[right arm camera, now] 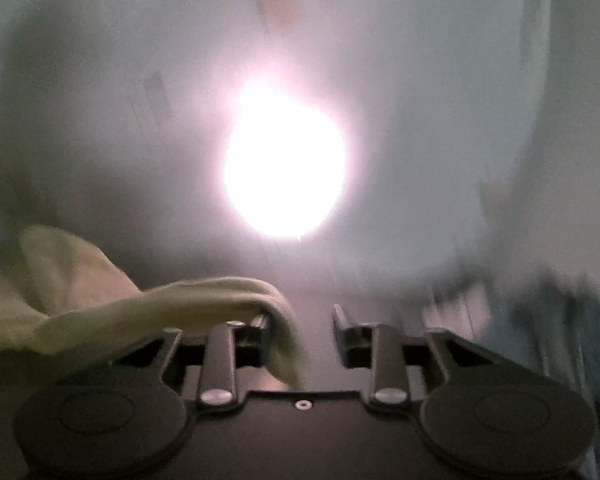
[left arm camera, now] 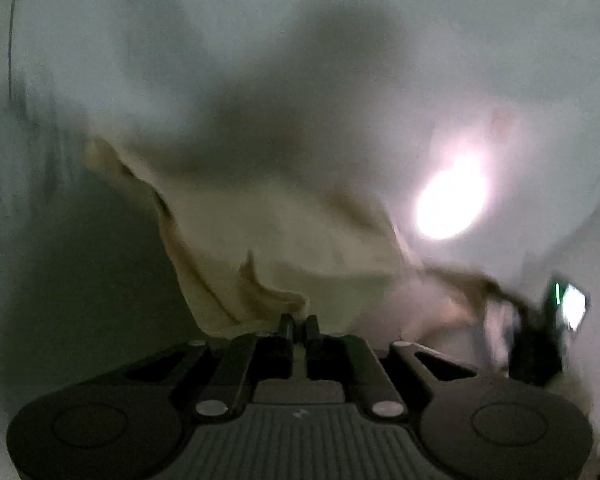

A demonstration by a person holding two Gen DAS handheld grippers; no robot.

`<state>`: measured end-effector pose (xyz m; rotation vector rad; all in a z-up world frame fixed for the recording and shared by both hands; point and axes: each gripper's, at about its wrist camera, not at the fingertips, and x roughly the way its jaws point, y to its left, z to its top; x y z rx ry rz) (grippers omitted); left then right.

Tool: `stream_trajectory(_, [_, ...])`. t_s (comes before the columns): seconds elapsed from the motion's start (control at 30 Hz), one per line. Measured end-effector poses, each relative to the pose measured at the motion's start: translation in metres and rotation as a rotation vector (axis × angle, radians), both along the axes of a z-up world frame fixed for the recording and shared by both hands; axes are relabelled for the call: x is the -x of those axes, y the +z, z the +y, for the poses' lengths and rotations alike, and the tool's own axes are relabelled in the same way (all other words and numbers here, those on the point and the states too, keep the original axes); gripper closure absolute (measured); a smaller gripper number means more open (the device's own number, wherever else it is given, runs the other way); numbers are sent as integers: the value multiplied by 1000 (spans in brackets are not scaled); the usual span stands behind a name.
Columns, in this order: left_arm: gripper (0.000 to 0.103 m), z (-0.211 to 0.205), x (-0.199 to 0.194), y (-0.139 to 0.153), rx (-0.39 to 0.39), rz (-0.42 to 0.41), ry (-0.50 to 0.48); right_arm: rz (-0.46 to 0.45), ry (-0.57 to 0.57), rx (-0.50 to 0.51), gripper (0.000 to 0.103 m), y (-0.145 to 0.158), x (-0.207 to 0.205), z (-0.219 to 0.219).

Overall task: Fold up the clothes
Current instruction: 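Spread the cream sweater flat on the table with both grippers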

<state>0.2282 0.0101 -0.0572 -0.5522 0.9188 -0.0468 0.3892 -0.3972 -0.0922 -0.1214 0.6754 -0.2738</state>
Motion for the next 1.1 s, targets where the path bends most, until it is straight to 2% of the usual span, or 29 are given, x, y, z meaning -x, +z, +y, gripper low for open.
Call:
stream_trajectory(0.03, [95, -10, 2, -25, 5, 81, -16, 80, -23, -32, 67, -22, 9, -6])
stream_trajectory(0.07, [96, -15, 3, -42, 0, 147, -17, 121, -39, -81, 64, -37, 20, -10])
stream_trajectory(0.1, [94, -15, 6, -51, 8, 189, -11, 144, -50, -137, 57, -47, 34, -11])
stream_trajectory(0.13, [91, -13, 7, -53, 16, 196, 0, 153, -56, -192, 54, -54, 46, -7])
stream_trajectory(0.2, [68, -7, 13, -47, -36, 157, 24, 160, -54, -271, 52, -62, 58, 14])
stream_trajectory(0.23, [55, -5, 14, -43, -85, 139, 28, 162, -53, -311, 52, -65, 67, 24])
stream_trajectory(0.33, [32, 11, 1, -38, -224, 128, 63, 159, -30, -499, 52, -82, 79, 55])
stream_trajectory(0.43, [21, 38, -21, -45, -290, 130, 95, 174, -26, -657, 52, -95, 90, 87])
stream_trajectory(0.57, [20, 78, -54, -65, -379, 155, 81, 218, -41, -786, 52, -117, 105, 130])
stream_trajectory(0.63, [20, 91, -74, -76, -433, 165, 64, 241, -36, -794, 52, -123, 109, 149])
stream_trajectory(0.73, [20, 108, -91, -92, -464, 172, 35, 247, -44, -754, 51, -127, 110, 170])
stream_trajectory(0.8, [19, 119, -98, -100, -466, 174, 25, 247, -56, -718, 47, -129, 112, 184])
stream_trajectory(0.9, [19, 133, -110, -111, -477, 159, 12, 243, -73, -656, 46, -131, 112, 198])
stream_trajectory(1.0, [19, 139, -122, -121, -485, 151, -54, 240, -92, -611, 46, -129, 118, 207])
stream_trajectory(1.1, [19, 141, -128, -129, -477, 143, -110, 244, -103, -612, 47, -127, 121, 214])
